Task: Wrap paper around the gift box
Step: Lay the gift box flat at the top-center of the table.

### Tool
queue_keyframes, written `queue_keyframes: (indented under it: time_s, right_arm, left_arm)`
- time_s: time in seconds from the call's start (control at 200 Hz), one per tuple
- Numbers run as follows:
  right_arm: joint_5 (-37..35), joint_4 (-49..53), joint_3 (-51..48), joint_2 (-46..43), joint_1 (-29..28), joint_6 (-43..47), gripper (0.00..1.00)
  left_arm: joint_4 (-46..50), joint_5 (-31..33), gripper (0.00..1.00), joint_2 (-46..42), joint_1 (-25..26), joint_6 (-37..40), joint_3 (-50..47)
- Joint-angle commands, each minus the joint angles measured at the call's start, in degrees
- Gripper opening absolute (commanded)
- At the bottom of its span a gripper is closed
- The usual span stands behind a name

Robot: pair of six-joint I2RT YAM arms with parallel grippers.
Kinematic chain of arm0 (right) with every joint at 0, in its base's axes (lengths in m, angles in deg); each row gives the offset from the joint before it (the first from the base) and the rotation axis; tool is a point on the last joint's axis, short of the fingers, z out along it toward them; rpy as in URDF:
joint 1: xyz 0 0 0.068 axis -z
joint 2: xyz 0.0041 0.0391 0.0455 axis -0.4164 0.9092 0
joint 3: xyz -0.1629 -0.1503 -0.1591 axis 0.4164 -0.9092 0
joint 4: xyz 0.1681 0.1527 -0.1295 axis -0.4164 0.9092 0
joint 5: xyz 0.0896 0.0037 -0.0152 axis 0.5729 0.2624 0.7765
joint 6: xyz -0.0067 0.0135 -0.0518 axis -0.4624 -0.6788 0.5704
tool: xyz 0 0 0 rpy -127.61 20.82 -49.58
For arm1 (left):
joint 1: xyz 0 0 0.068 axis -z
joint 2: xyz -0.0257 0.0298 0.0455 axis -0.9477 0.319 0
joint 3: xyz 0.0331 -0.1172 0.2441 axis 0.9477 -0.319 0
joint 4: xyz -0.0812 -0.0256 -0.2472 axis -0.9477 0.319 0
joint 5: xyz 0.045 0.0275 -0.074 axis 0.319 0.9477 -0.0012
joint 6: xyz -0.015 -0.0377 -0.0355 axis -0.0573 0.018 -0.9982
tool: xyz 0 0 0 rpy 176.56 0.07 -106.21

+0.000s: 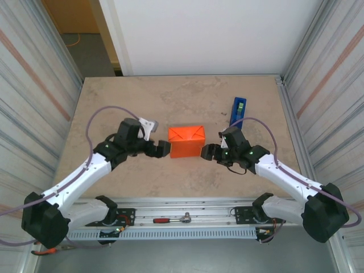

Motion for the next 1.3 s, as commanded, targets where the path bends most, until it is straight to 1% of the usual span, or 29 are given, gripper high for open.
queue_keyframes:
  time_s: [0.0, 0.045, 0.12, 0.21, 0.316, 0.376, 0.431, 0.541, 0.611, 0.691, 0.762, 0.857, 0.952, 1.072, 1.112, 1.117, 1.122, 1.127, 1.152, 1.172, 1.238, 1.293]
  right_arm:
    - [0.4, 1.2, 2.1, 1.4, 0.4, 3.3, 0.73]
    - [0.4, 0.6, 2.3, 2.2, 0.4, 3.3, 0.73]
    - [0.6, -0.4, 2.9, 3.7, 0.6, 3.2, 0.73]
    - [0.5, -1.9, 4.2, 6.1, 0.8, 3.0, 0.73]
    - [-0.2, -3.4, 6.2, 8.8, 1.7, 2.7, 0.73]
    - [-0.6, -4.2, 7.2, 10.2, 2.5, 2.3, 0.73]
    - [-0.9, -5.2, 8.0, 11.2, 3.5, 1.7, 0.72]
    - [0.8, -8.3, 10.1, 14.6, 6.2, 0.6, 0.73]
    - [2.4, -9.8, 13.3, 18.9, 7.8, 0.3, 0.72]
    - [4.1, -10.5, 17.3, 23.2, 9.2, 0.3, 0.72]
    - [4.6, -10.3, 19.8, 25.0, 10.0, 0.3, 0.7]
    - [3.8, -10.2, 19.6, 23.7, 10.7, 0.6, 0.72]
    - [2.7, -9.2, 18.3, 21.0, 12.4, 2.2, 0.74]
    - [-3.4, -5.0, 18.1, 16.9, 13.7, 6.6, 0.78]
    - [-5.8, -3.8, 18.3, 15.8, 14.3, 7.2, 0.84]
    - [-6.1, -3.6, 18.3, 15.6, 14.4, 7.2, 0.86]
    - [-6.6, -3.4, 18.4, 15.4, 14.7, 7.3, 0.91]
    - [-6.6, -3.4, 18.4, 15.4, 14.7, 7.3, 0.91]
    - [-8.1, -3.0, 18.3, 14.9, 15.2, 7.0, 1.0]
    - [-9.2, -2.9, 18.2, 14.5, 15.8, 6.9, 0.98]
    - [-12.2, -3.4, 17.4, 13.4, 17.9, 7.1, 0.98]
    - [-15.8, -4.8, 16.2, 12.3, 19.4, 7.2, 0.98]
  left_arm:
    - [-1.0, 4.9, 0.99, -0.9, 4.9, -4.2, -4.0]
    - [-2.6, 6.4, 0.99, -0.3, 6.8, -5.8, -5.6]
    - [-5.7, 8.1, 0.99, 1.4, 8.3, -8.0, -7.4]
    - [-9.4, 9.3, 0.99, 4.1, 8.4, -9.3, -8.1]
    - [-11.6, 9.2, 0.99, 8.2, 7.6, -8.0, -5.7]
    - [-12.1, 9.4, 0.99, 10.5, 6.1, -7.3, -3.9]
    - [-13.3, 8.0, 0.99, 12.1, 3.9, -7.0, -2.6]
    - [-15.2, 5.3, 0.99, 15.7, -1.1, -6.2, 0.4]
    - [-16.3, 3.2, 0.99, 18.6, -4.0, -5.4, 3.5]
    - [-15.5, 2.3, 0.99, 22.1, -6.0, -3.6, 8.2]
    - [-14.0, 1.9, 0.99, 23.7, -7.0, -2.2, 12.3]
    - [-11.5, 3.3, 0.99, 23.3, -7.8, -0.2, 14.9]
    - [-9.9, 4.5, 0.99, 21.3, -10.1, 0.9, 15.0]
    - [-7.9, 7.9, 0.99, 17.6, -14.2, 1.3, 14.1]
    - [-7.5, 9.5, 0.99, 16.3, -15.9, 1.7, 13.8]
    - [-7.5, 9.6, 0.99, 16.2, -16.1, 1.7, 13.7]
    - [-7.5, 9.8, 0.99, 16.0, -16.3, 1.8, 13.7]
    - [-7.5, 10.1, 0.99, 15.8, -16.5, 1.9, 13.6]
    - [-7.5, 11.4, 0.99, 15.0, -17.4, 2.2, 13.3]
    - [-7.6, 12.4, 0.99, 14.3, -18.2, 2.4, 13.0]
    - [-8.6, 14.5, 0.99, 11.9, -21.1, 4.4, 11.8]
    - [-11.6, 16.3, 0.99, 9.5, -23.4, 7.0, 9.8]
